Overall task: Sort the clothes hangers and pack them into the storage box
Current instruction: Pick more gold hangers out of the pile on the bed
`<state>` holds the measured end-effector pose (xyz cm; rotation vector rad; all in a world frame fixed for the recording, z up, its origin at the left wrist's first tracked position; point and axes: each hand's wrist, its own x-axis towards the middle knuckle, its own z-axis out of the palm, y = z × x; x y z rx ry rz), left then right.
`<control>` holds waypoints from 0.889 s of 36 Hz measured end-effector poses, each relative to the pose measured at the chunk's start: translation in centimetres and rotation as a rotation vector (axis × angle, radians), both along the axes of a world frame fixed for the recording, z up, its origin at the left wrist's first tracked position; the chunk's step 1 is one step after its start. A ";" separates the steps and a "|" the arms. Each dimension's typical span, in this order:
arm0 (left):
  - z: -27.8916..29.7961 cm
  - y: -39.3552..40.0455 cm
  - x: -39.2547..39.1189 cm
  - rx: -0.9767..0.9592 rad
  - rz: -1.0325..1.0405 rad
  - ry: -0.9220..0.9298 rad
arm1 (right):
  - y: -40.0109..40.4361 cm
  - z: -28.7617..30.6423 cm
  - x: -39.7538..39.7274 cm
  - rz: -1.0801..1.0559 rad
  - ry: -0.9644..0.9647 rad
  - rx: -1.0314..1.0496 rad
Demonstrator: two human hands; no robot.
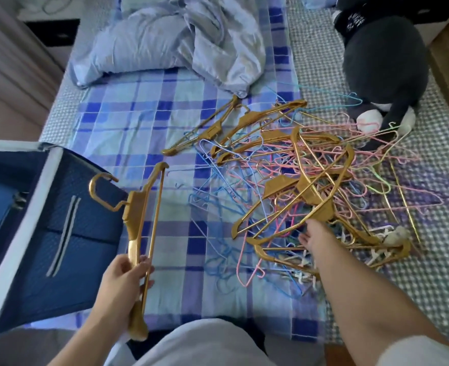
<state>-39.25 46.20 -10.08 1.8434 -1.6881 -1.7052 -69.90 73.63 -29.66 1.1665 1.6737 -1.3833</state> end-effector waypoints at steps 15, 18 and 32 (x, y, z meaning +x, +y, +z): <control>1.2 0.3 -0.2 -0.104 -0.131 -0.061 | -1.8 3.8 -2.9 -0.297 0.347 -0.251; 1.5 0.3 -0.9 -0.128 -0.150 -0.068 | -3.7 9.6 -2.8 -0.219 0.530 -0.221; 4.1 2.8 -6.2 -0.047 -0.301 0.166 | -12.6 23.0 8.8 0.366 0.808 -0.395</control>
